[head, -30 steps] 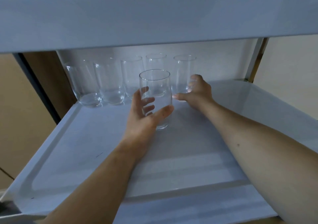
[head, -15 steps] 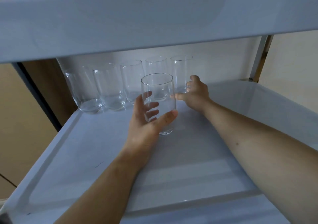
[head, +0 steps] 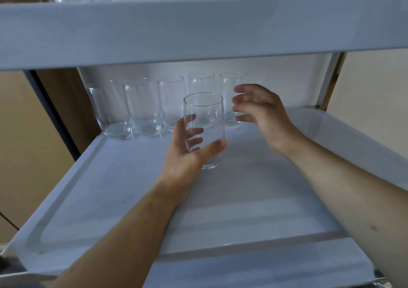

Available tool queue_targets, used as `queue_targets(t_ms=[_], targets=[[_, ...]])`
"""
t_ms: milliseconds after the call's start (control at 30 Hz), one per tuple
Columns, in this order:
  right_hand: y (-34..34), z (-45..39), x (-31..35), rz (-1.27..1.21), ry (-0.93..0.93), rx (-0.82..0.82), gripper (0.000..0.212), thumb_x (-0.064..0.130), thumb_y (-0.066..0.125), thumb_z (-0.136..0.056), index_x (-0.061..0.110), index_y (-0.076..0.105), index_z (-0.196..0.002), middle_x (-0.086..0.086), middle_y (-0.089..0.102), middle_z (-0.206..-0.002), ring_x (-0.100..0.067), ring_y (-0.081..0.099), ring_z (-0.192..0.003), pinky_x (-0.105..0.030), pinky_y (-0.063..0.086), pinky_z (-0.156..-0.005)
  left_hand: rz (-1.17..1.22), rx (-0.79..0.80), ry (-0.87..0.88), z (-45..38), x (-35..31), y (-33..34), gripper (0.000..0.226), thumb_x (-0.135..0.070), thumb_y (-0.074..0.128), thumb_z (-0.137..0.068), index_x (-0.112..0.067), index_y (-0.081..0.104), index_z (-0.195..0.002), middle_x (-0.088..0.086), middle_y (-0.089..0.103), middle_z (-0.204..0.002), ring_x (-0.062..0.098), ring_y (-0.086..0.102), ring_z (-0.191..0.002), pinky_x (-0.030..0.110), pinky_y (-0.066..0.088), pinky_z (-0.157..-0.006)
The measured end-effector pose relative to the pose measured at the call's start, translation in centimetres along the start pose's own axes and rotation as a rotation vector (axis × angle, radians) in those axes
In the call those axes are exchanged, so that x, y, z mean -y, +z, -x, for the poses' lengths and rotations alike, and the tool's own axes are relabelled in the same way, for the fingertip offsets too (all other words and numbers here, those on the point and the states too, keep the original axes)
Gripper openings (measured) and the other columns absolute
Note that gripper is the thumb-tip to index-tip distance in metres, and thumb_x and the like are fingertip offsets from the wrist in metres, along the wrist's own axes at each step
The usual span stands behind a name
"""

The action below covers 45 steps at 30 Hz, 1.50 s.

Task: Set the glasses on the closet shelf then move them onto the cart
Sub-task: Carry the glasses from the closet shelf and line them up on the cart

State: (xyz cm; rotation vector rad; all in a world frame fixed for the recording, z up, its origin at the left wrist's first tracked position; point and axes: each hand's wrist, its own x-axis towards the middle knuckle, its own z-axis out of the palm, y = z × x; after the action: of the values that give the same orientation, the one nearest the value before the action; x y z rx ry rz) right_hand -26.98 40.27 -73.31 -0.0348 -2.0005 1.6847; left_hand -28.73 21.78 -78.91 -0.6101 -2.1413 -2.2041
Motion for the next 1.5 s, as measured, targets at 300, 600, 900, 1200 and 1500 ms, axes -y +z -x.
queue_targets(t_ms=[300, 600, 900, 1200, 1500], targets=[[3.1, 3.1, 1.1, 0.054, 0.064, 0.33, 0.087, 0.029, 0.089, -0.056, 0.029, 0.05, -0.133, -0.006, 0.065, -0.121, -0.022, 0.07, -0.108, -0.048, 0.059, -0.092, -0.04, 0.105, 0.0, 0.1, 0.3, -0.1, 0.097, -0.04, 0.092, -0.057, -0.041, 0.045, -0.142, -0.009, 0.068, -0.129, 0.01, 0.061, -0.125, 0.046, 0.044, -0.112], [-1.8, 1.3, -0.2, 0.206, 0.066, 0.022, 0.078, 0.026, 0.099, -0.056, 0.024, 0.056, -0.121, -0.003, 0.069, -0.11, -0.017, 0.071, -0.099, -0.036, 0.058, -0.081, -0.427, 0.133, 0.018, 0.8, 0.0, 0.3, 0.093, -0.064, 0.086, -0.052, -0.041, 0.056, -0.136, -0.02, 0.058, -0.134, 0.0, 0.05, -0.126, 0.022, 0.04, -0.104], [-6.0, -1.8, -2.6, 0.233, 0.08, -0.288, 0.082, 0.031, 0.095, -0.066, 0.021, 0.048, -0.132, -0.004, 0.062, -0.12, -0.017, 0.065, -0.103, -0.027, 0.053, -0.073, -0.829, 0.228, 0.151, 0.9, 0.3, 1.0, 0.052, -0.056, 0.075, -0.082, -0.034, 0.067, -0.128, -0.011, 0.055, -0.143, 0.01, 0.039, -0.138, 0.015, 0.026, -0.102], [-5.5, -4.9, -3.4, 0.311, 0.106, -0.262, 0.084, 0.035, 0.093, -0.068, 0.022, 0.045, -0.136, -0.003, 0.059, -0.125, -0.016, 0.061, -0.105, -0.018, 0.044, -0.061, -0.96, 0.265, 0.18, 0.8, 0.6, 1.2, 0.057, -0.067, 0.074, -0.076, -0.04, 0.067, -0.125, -0.019, 0.059, -0.137, 0.008, 0.046, -0.133, 0.028, 0.035, -0.112], [-5.3, -6.1, -4.2, 0.335, 0.115, -0.265, 0.087, 0.043, 0.092, -0.068, 0.027, 0.043, -0.138, 0.002, 0.058, -0.126, -0.015, 0.06, -0.109, -0.025, 0.045, -0.075, -0.982, 0.257, 0.182, 0.3, 1.0, 1.5, 0.056, -0.071, 0.073, -0.073, -0.04, 0.069, -0.119, -0.018, 0.062, -0.129, 0.011, 0.05, -0.127, 0.035, 0.036, -0.111]])
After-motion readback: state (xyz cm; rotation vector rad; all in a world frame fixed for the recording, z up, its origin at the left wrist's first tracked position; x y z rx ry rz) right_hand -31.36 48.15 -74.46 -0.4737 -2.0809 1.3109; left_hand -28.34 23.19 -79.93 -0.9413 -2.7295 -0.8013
